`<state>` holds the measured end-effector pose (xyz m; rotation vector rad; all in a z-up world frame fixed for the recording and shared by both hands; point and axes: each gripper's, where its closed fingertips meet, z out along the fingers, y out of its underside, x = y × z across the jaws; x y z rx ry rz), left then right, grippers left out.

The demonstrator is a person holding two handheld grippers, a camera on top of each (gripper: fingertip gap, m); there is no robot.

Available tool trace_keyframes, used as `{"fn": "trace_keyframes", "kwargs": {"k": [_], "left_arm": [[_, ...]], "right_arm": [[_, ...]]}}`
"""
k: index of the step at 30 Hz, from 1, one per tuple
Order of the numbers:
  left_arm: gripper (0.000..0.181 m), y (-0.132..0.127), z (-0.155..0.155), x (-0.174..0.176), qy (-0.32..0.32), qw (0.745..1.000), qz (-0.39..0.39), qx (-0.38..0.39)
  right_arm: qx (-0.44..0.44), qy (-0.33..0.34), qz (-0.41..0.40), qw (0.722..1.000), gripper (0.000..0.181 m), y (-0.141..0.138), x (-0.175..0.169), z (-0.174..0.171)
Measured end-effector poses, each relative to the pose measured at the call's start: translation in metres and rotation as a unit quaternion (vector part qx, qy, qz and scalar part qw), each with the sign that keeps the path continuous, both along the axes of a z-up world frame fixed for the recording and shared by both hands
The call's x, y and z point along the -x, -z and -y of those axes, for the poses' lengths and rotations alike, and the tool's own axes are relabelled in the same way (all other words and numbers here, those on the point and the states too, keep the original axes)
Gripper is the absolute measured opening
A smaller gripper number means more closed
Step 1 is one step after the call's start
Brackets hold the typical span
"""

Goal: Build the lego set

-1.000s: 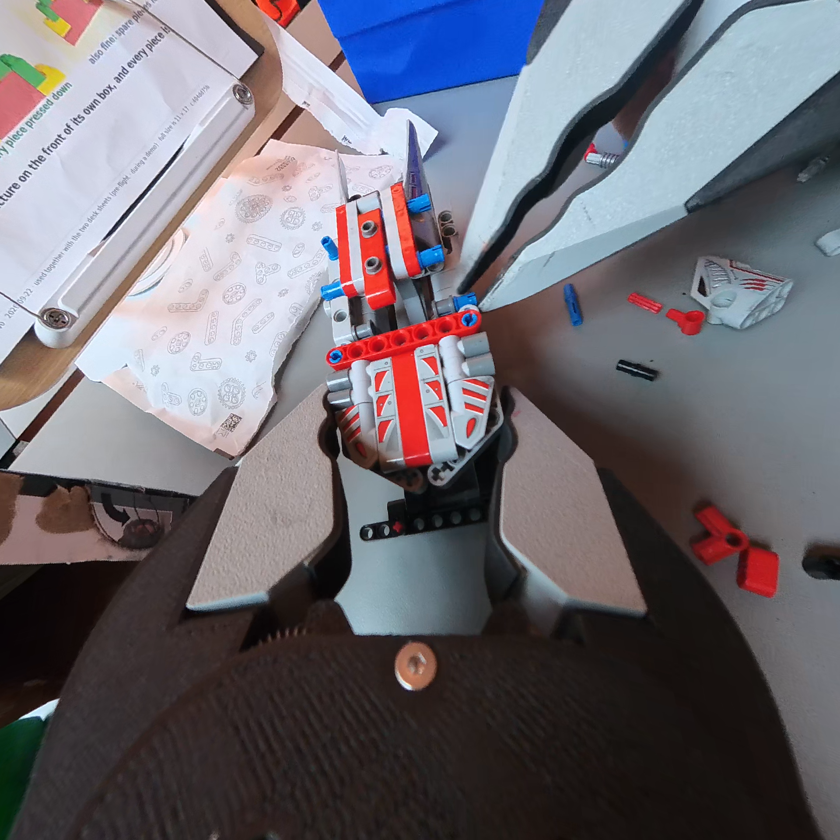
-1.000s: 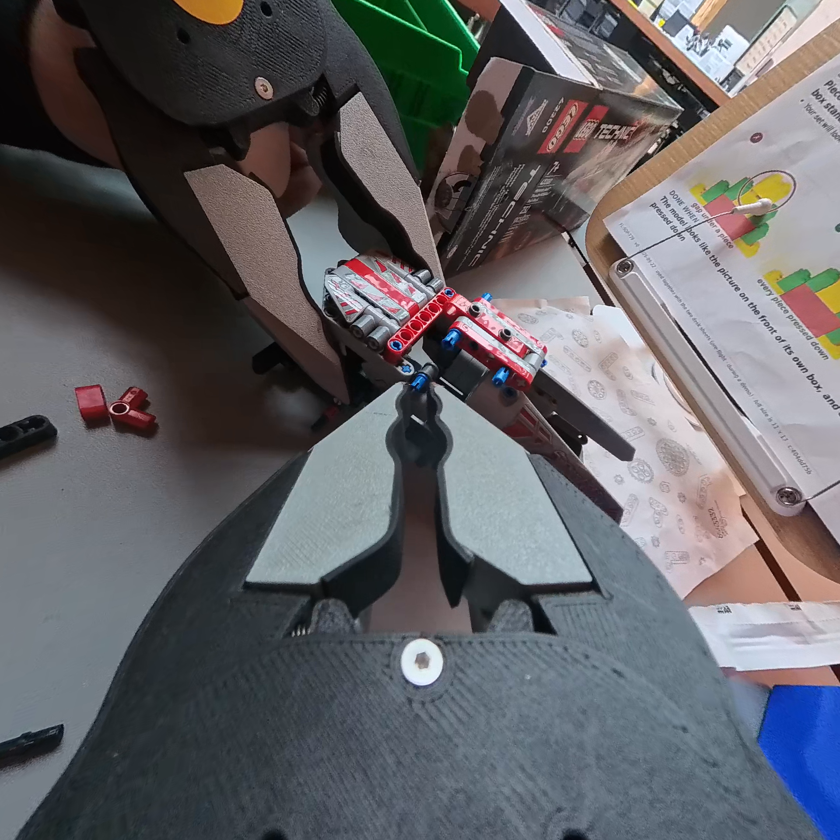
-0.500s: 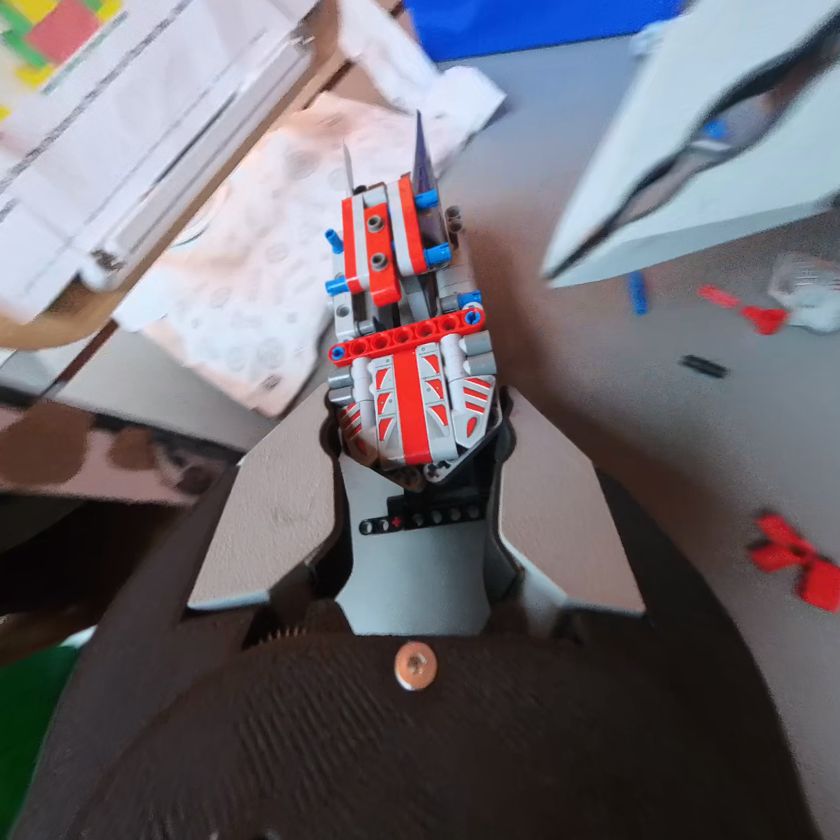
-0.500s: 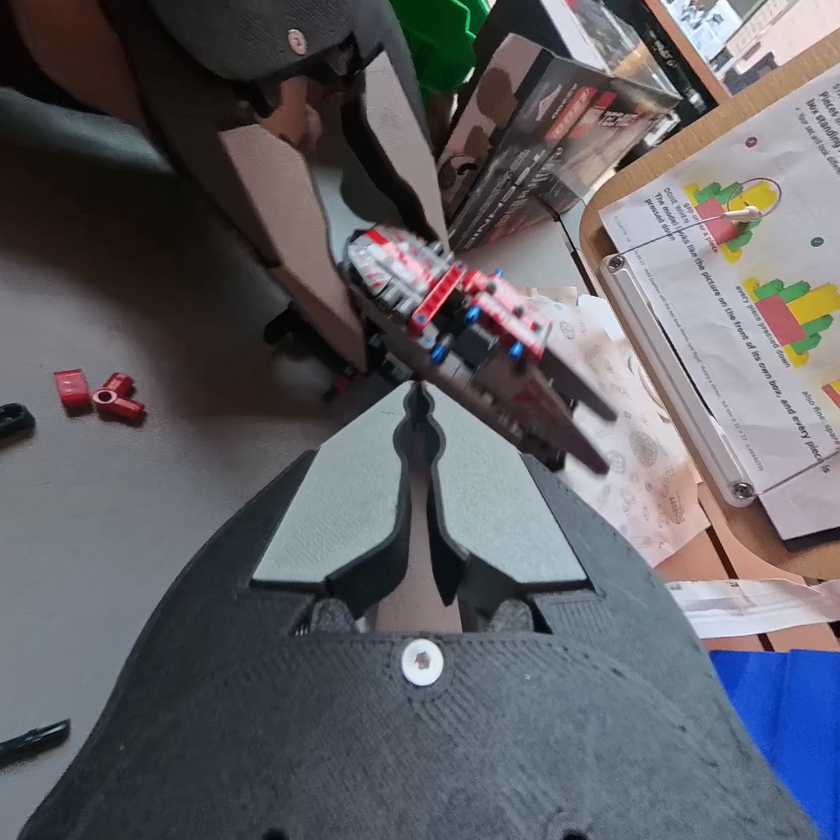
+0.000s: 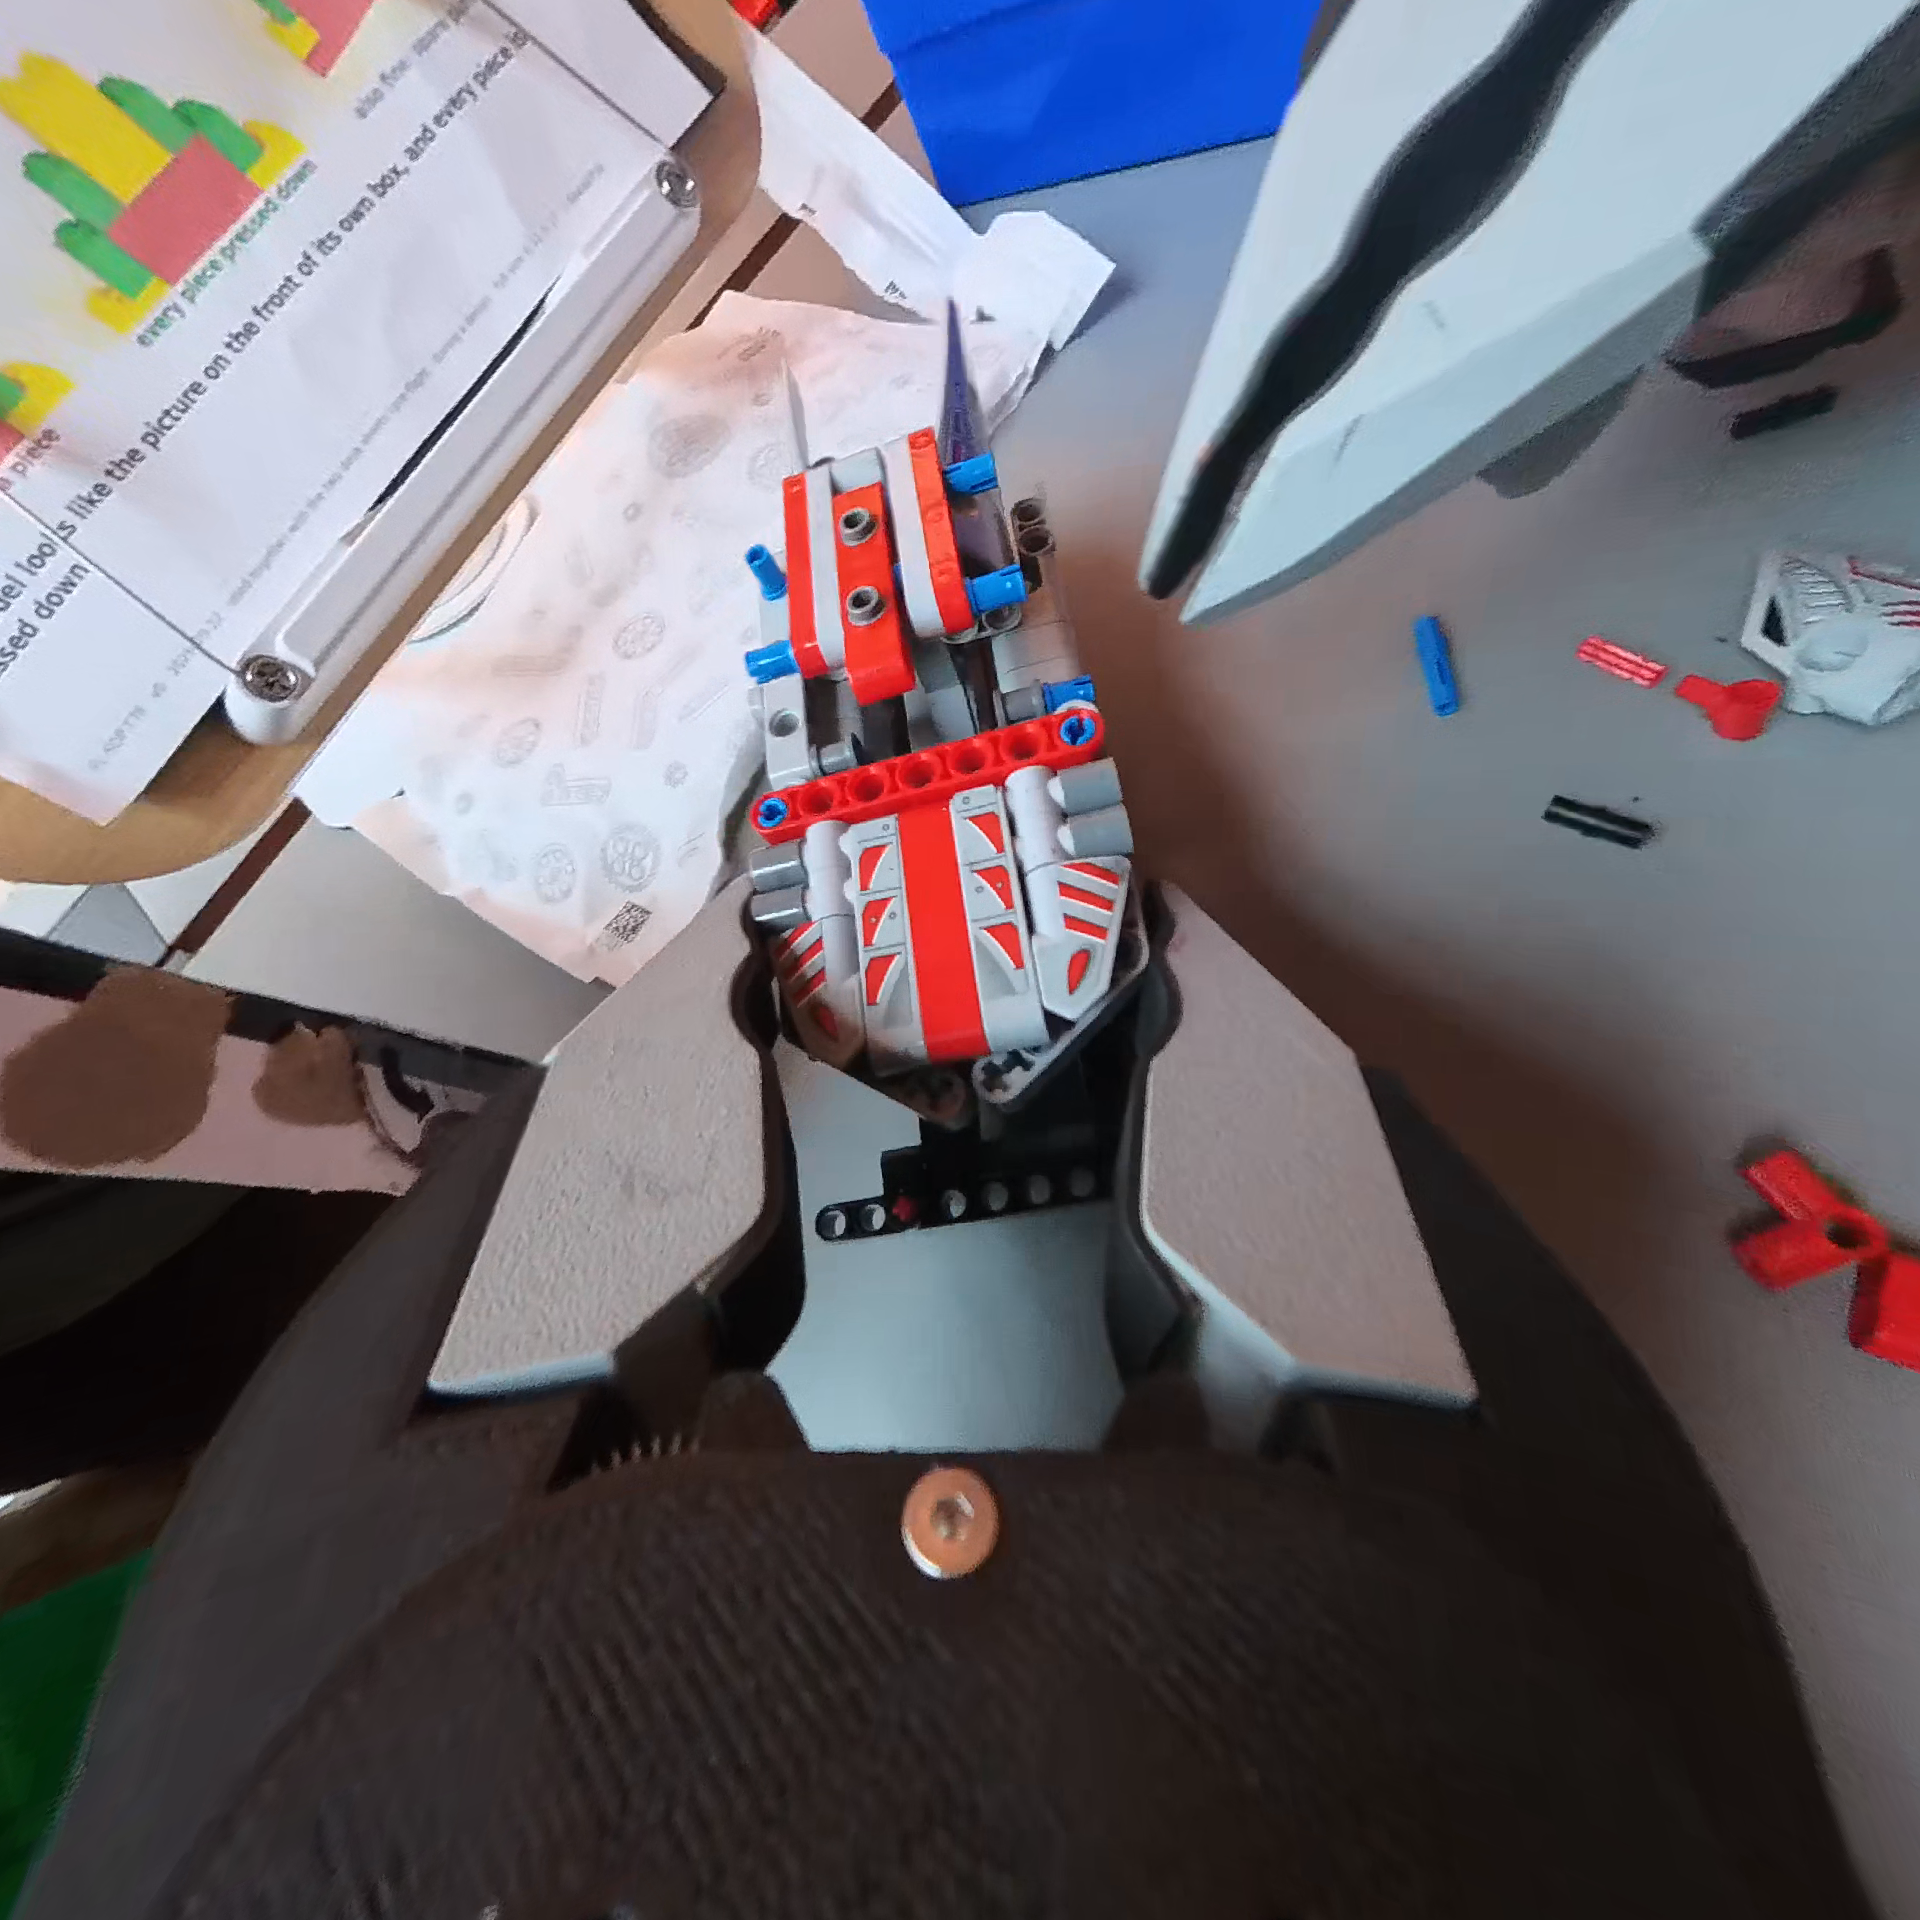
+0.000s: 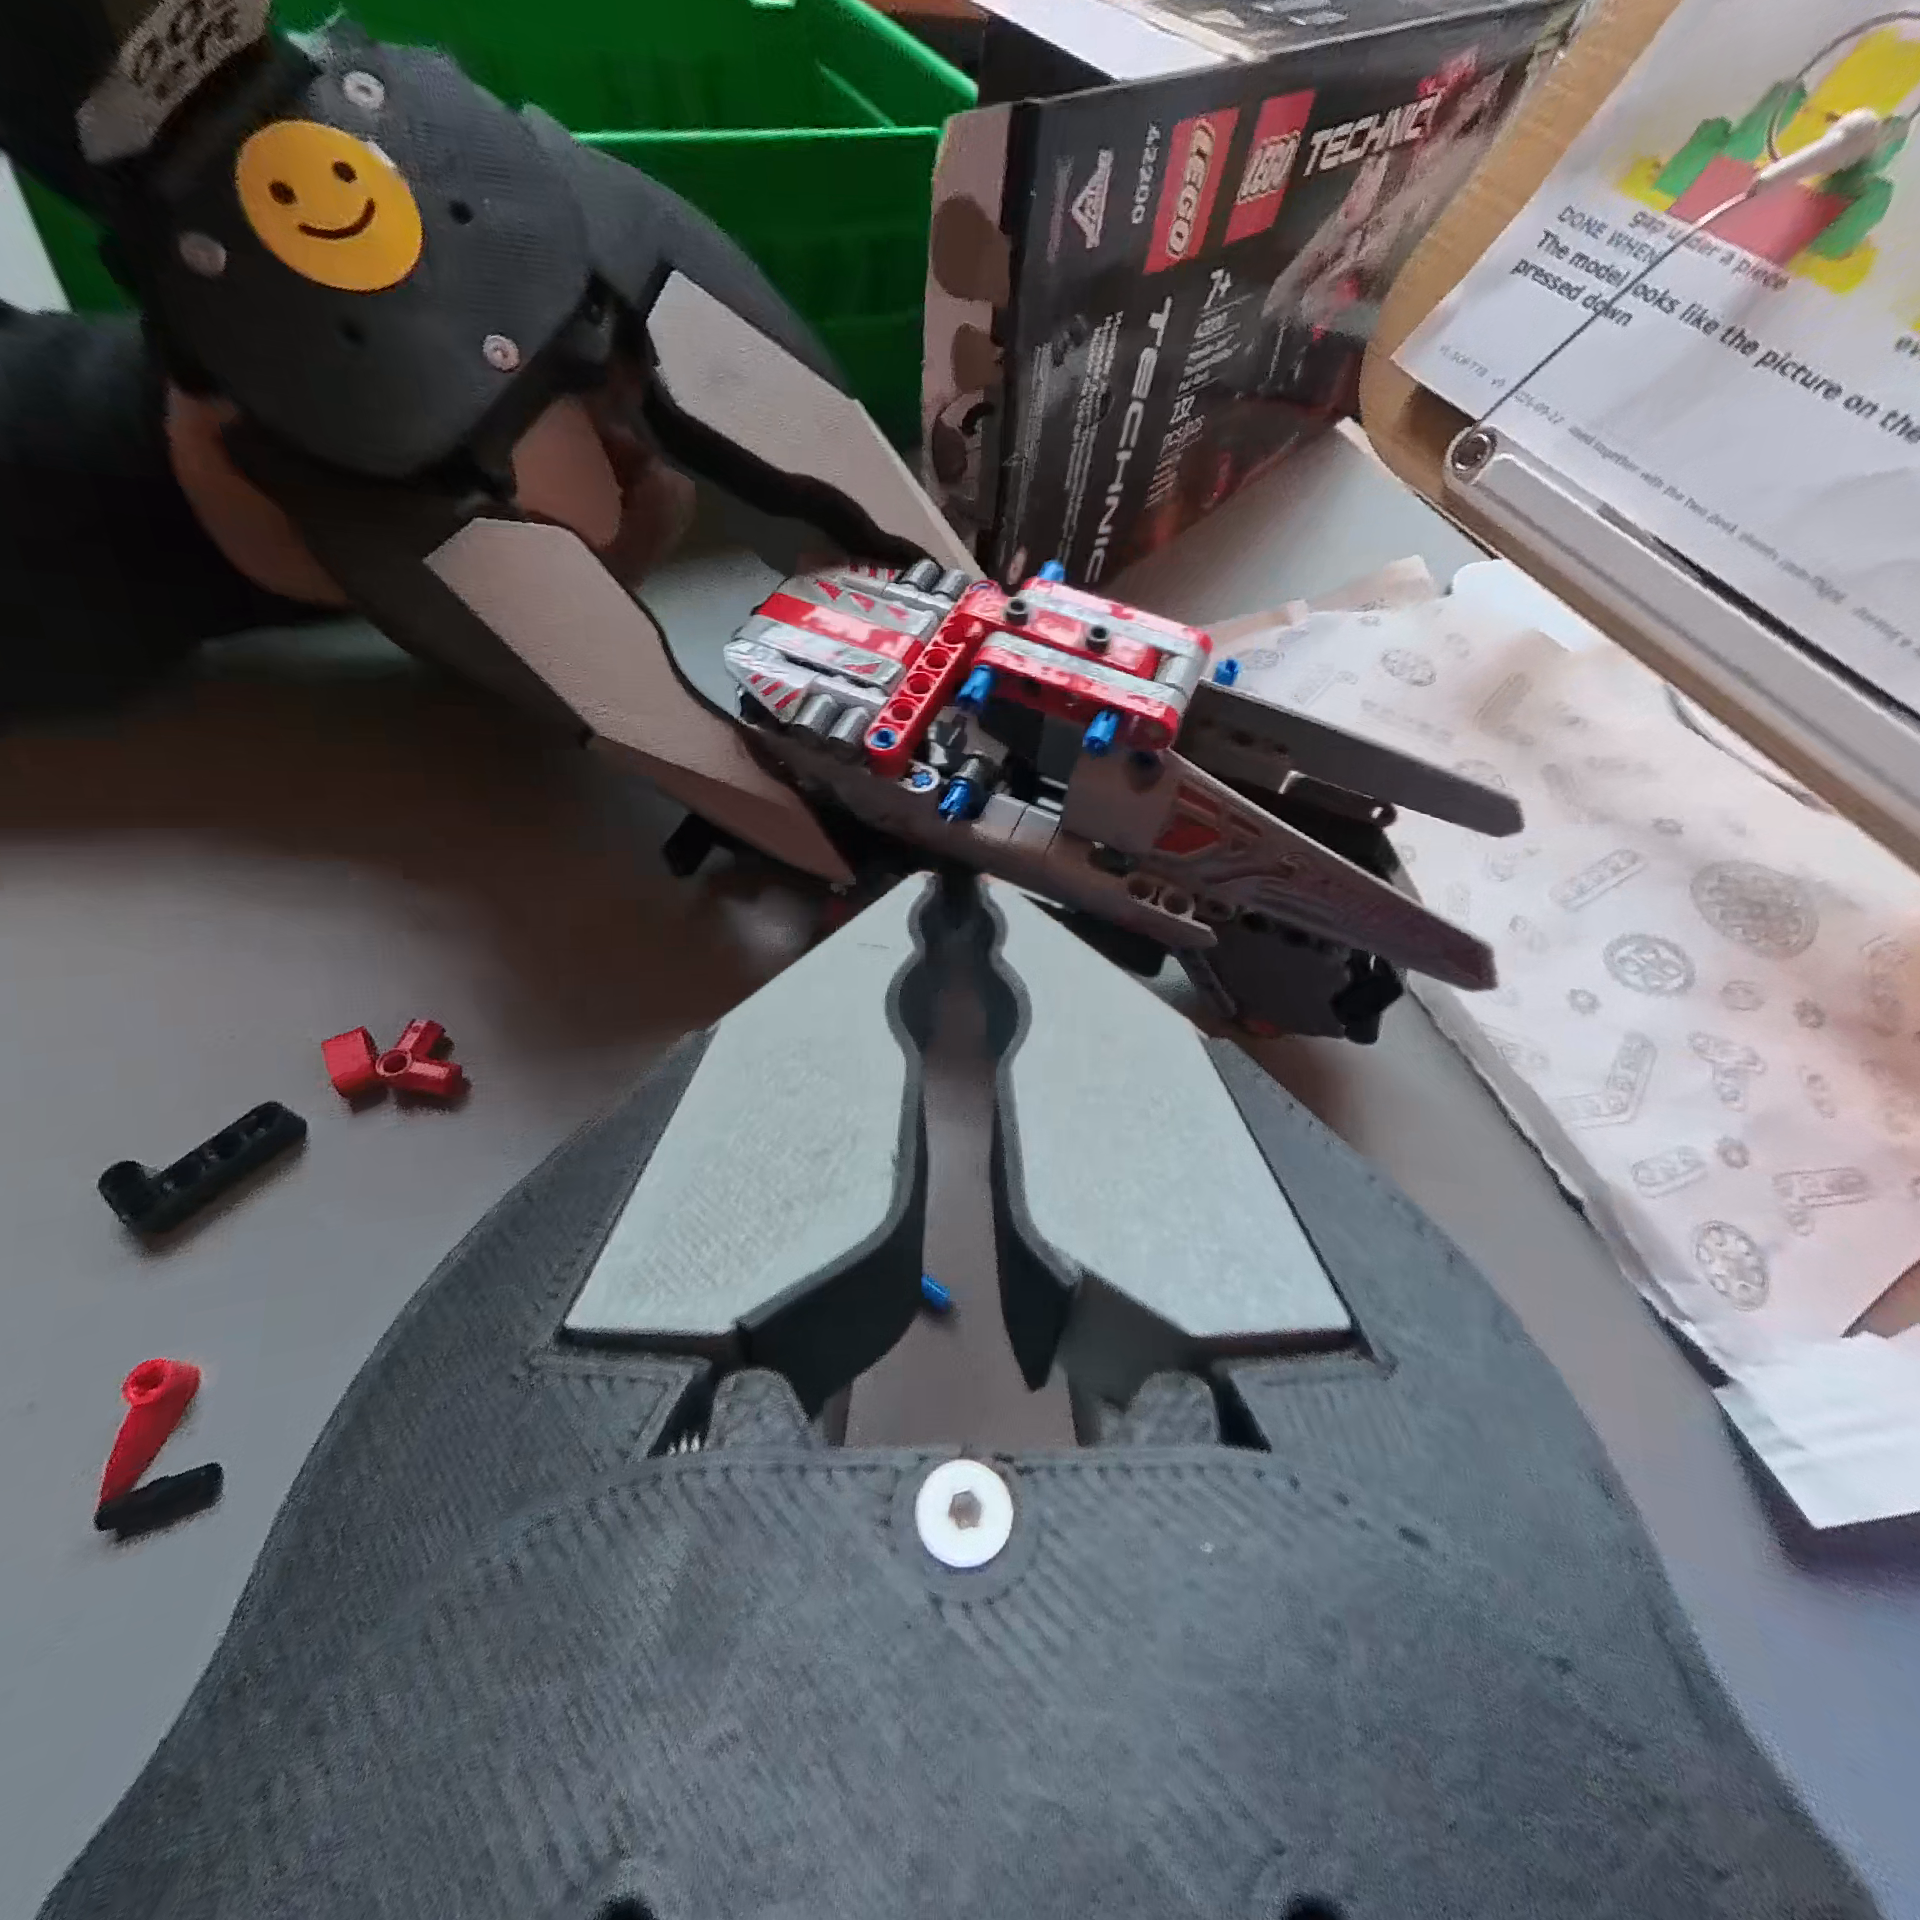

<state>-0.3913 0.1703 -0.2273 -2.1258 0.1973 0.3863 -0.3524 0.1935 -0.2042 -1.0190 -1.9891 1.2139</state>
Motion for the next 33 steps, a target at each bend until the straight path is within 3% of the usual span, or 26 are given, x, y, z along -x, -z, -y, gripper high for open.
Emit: {"fn": "trace_keyframes", "kwargs": {"k": [25,33], "left_arm": [[0.068,0.001,-0.004,-0.021,0.06,0.998,0.006,-0.003],[0.068,0.003,-0.004,-0.021,0.055,0.998,0.015,0.0]], "right_arm": [[-0.043,0.033,-0.089,0.995,0.006,-0.023,0.002,-0.012],[-0.109,0.046,-0.11,0.987,0.01,-0.021,0.004,-0.011]]}}
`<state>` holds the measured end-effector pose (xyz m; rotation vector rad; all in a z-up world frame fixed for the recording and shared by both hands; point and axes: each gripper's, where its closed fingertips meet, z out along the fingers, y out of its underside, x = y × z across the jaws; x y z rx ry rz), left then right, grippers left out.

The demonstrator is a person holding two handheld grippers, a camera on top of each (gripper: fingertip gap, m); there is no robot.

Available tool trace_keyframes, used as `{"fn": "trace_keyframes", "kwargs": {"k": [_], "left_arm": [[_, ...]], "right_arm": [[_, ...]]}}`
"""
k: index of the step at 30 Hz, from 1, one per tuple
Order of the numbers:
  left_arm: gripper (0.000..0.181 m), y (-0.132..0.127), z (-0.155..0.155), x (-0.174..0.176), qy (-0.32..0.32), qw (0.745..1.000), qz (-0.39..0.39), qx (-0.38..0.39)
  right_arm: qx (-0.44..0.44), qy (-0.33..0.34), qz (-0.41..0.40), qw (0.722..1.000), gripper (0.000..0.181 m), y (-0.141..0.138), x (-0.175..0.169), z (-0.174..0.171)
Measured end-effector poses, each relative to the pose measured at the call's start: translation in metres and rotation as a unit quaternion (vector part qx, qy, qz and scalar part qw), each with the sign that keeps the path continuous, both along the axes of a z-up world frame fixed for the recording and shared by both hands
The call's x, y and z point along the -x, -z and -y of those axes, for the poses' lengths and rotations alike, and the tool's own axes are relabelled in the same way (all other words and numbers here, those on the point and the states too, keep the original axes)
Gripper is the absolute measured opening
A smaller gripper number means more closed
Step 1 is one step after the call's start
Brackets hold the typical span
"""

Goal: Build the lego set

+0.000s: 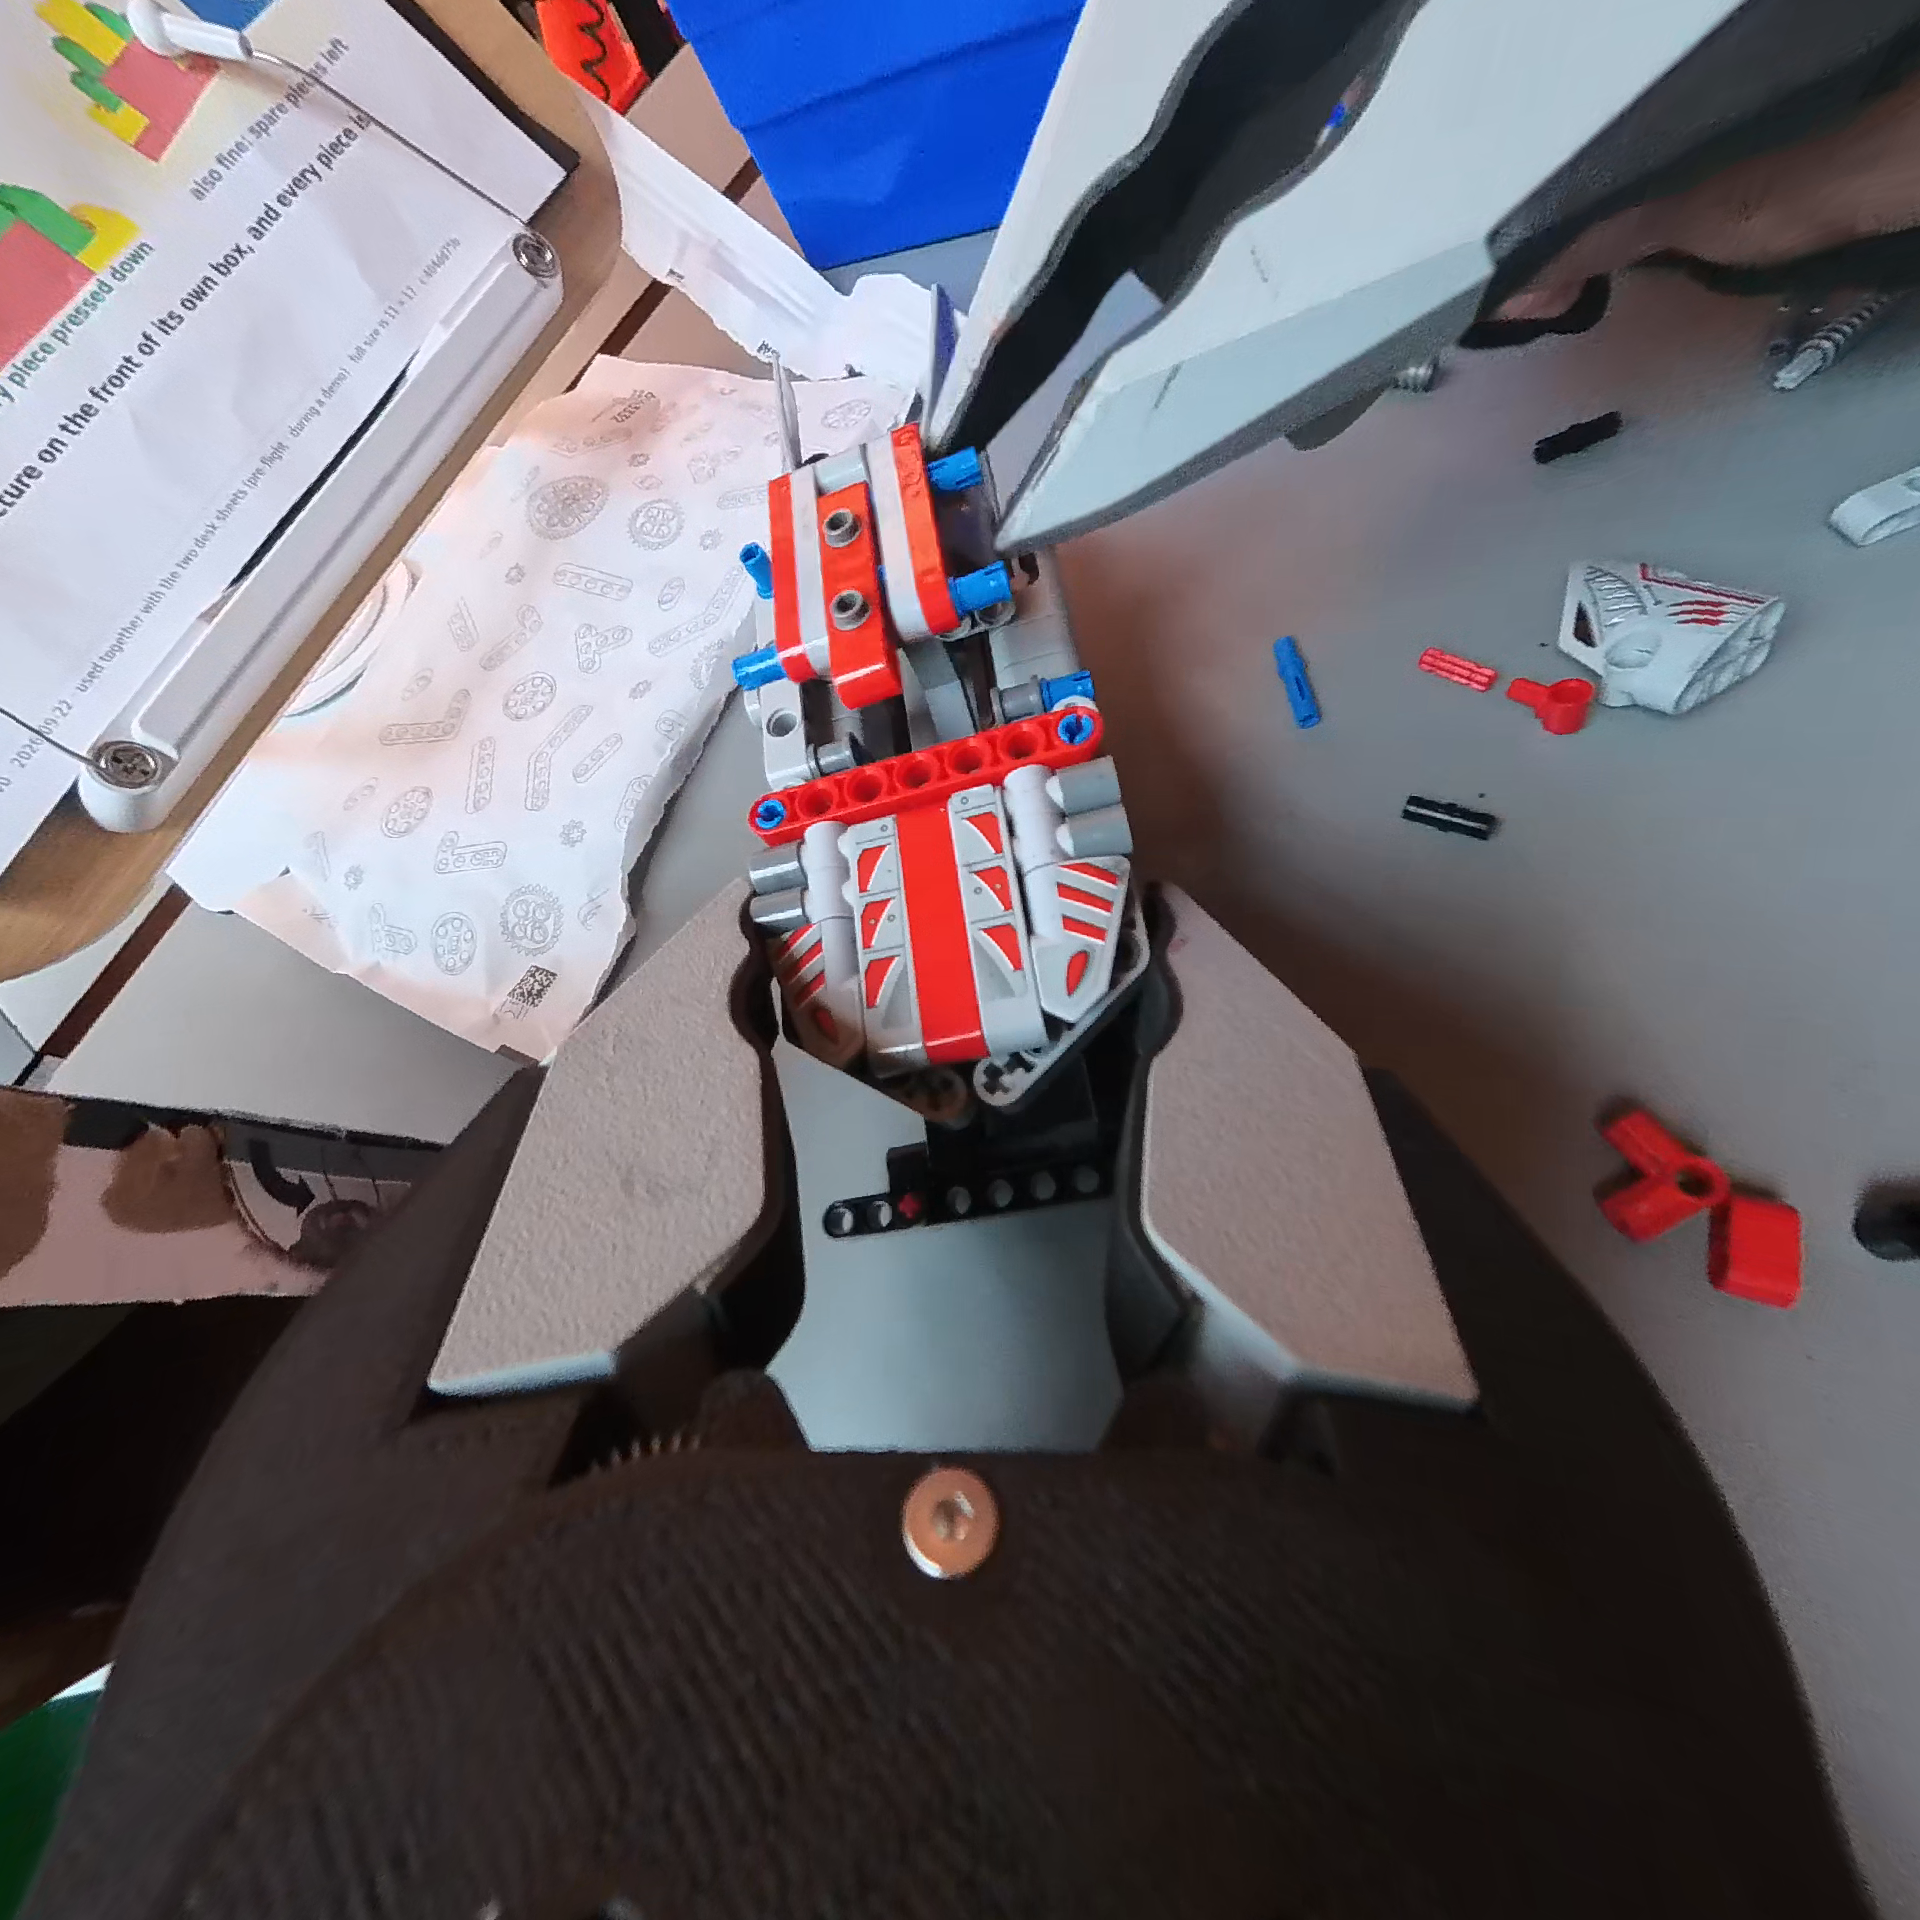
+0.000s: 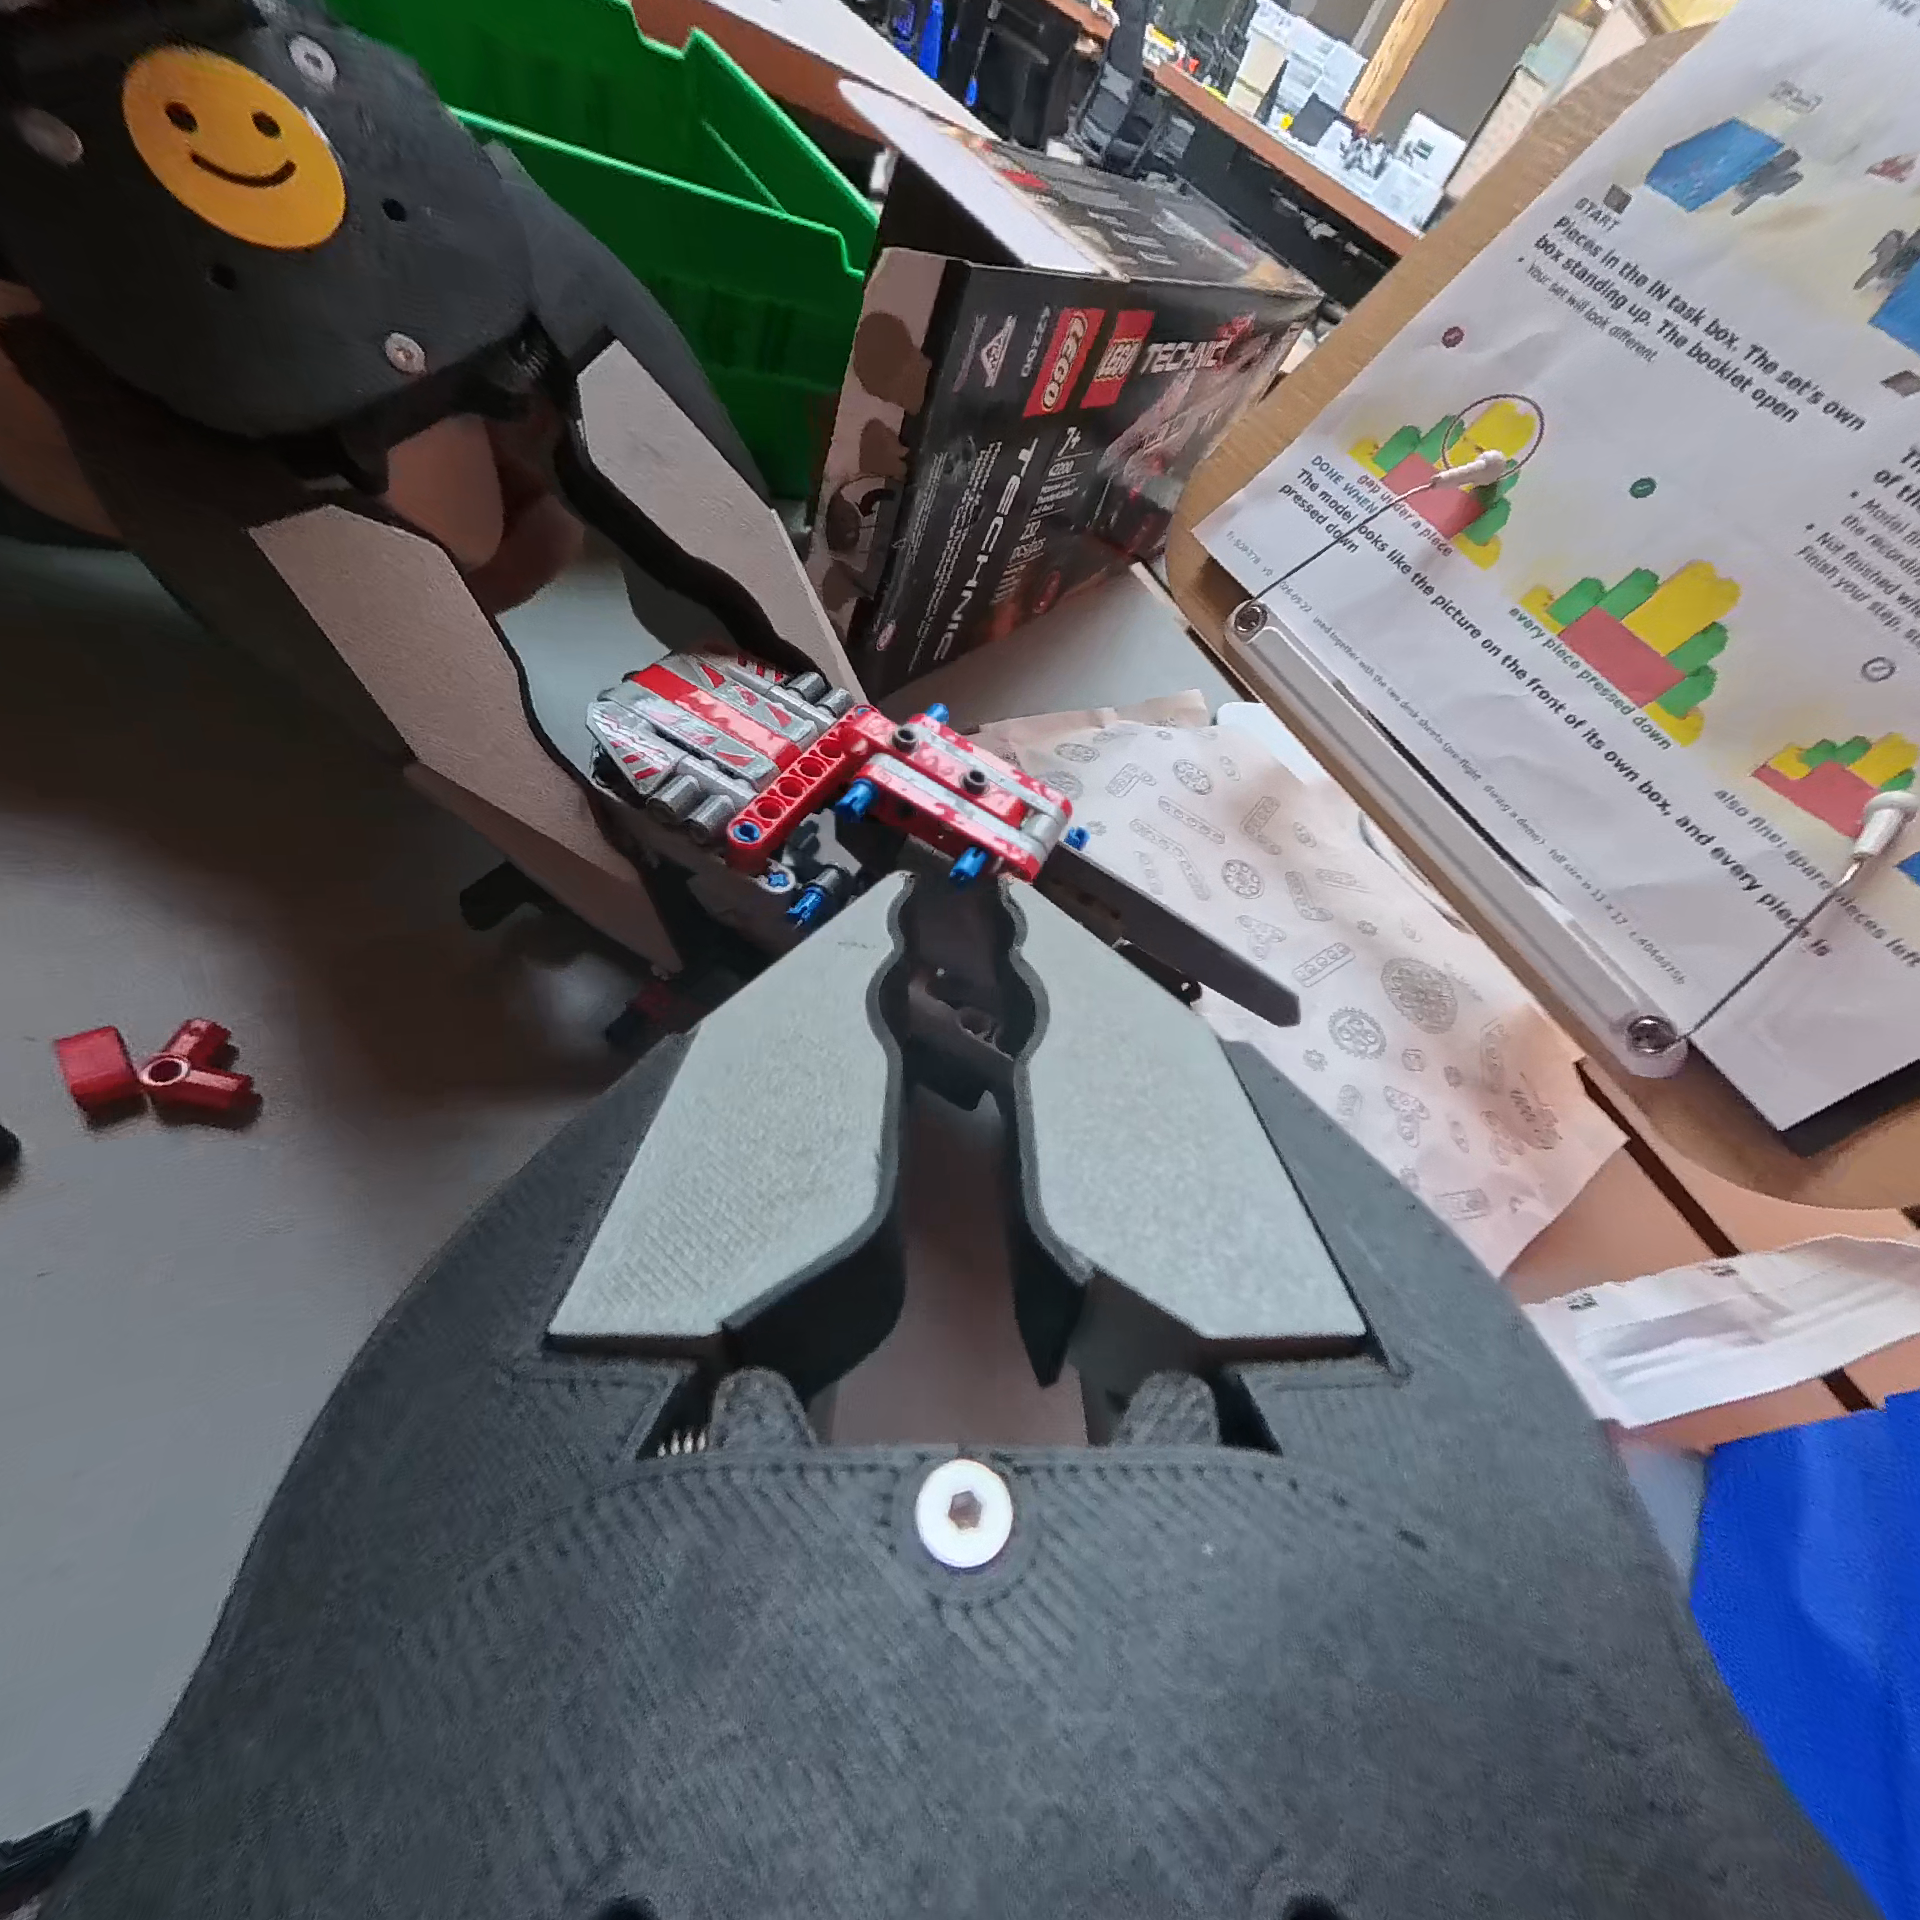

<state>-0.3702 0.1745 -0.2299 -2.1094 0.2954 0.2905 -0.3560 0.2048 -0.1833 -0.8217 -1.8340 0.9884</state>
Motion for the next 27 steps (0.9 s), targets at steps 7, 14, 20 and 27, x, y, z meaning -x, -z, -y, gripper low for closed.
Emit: {"fn": "trace_keyframes", "kwargs": {"k": [7,14,20,27], "left_arm": [[0.068,-0.0017,-0.0011,-0.0011,0.002,1.0,-0.022,-0.002],[0.068,-0.0002,-0.0004,0.0004,-0.004,1.0,-0.008,0.001],[0.069,0.0011,-0.0011,0.0008,-0.007,1.0,-0.019,0.004],[0.069,0.0014,-0.0012,0.0005,-0.008,1.0,-0.015,0.004]], "right_arm": [[0.001,0.007,-0.021,1.0,0.005,-0.0095,-0.0017,-0.0016],[-0.028,0.016,-0.025,0.999,0.011,-0.0061,-0.0003,-0.0033],[-0.044,0.025,-0.031,0.998,0.006,-0.0043,0.0014,-0.004],[-0.047,0.028,-0.035,0.998,0.005,-0.0037,0.0024,-0.0016]]}}
